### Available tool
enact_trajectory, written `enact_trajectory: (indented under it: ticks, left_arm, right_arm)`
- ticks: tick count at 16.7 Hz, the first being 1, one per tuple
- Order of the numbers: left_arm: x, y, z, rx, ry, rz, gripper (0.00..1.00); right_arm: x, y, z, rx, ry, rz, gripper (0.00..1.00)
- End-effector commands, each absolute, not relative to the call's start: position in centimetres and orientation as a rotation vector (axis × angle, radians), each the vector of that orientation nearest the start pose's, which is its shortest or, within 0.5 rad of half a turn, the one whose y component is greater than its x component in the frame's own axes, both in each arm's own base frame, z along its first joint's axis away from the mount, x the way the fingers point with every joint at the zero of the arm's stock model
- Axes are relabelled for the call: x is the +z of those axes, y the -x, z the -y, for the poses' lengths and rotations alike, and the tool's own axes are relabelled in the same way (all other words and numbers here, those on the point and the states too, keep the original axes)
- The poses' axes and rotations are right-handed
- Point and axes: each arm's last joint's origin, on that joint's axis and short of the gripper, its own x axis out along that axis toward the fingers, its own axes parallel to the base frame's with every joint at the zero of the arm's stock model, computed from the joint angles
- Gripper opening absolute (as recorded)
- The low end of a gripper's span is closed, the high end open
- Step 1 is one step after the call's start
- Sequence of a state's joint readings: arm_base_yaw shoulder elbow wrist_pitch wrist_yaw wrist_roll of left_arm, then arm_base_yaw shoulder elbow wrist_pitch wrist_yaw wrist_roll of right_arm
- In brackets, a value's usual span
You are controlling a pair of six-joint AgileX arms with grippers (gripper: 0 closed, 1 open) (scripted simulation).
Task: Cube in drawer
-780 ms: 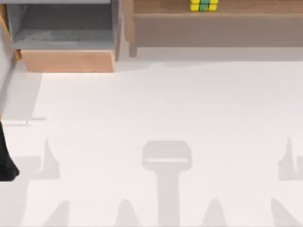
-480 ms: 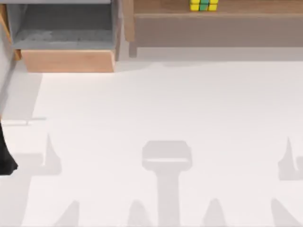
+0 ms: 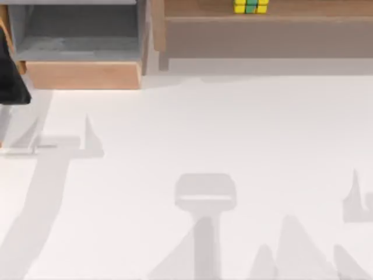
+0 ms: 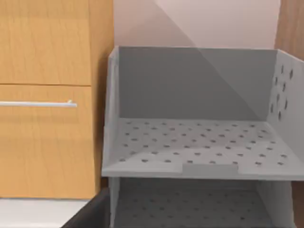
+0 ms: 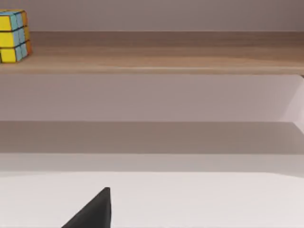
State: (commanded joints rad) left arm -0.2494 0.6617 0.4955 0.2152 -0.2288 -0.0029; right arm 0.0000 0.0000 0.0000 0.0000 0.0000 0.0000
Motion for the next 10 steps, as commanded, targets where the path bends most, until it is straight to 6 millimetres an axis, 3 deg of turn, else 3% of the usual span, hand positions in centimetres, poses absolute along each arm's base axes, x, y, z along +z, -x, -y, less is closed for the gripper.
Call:
enact_trajectory:
  ticks: [3,5,7,10]
  left_arm:
    - [31.4,-22.0,7.3,-0.023,0.02,0.021,1.0]
    - [31.9,-26.3,11.0,-0.026,0.013,0.004,1.0]
    - [31.1,-30.3,15.7,-0.029,0.002,-0.012,1.0]
    - [27.6,-34.8,23.2,-0.031,-0.016,-0.029,1.0]
  right_arm:
    - [16.0,-10.6,0.1,0.0,0.0,0.0,1.0]
    - [16.0,-10.6,0.1,0.0,0.0,0.0,1.0]
    - [16.0,-10.6,0.1,0.0,0.0,0.0,1.0]
    - [16.0,-10.6,0.1,0.0,0.0,0.0,1.0]
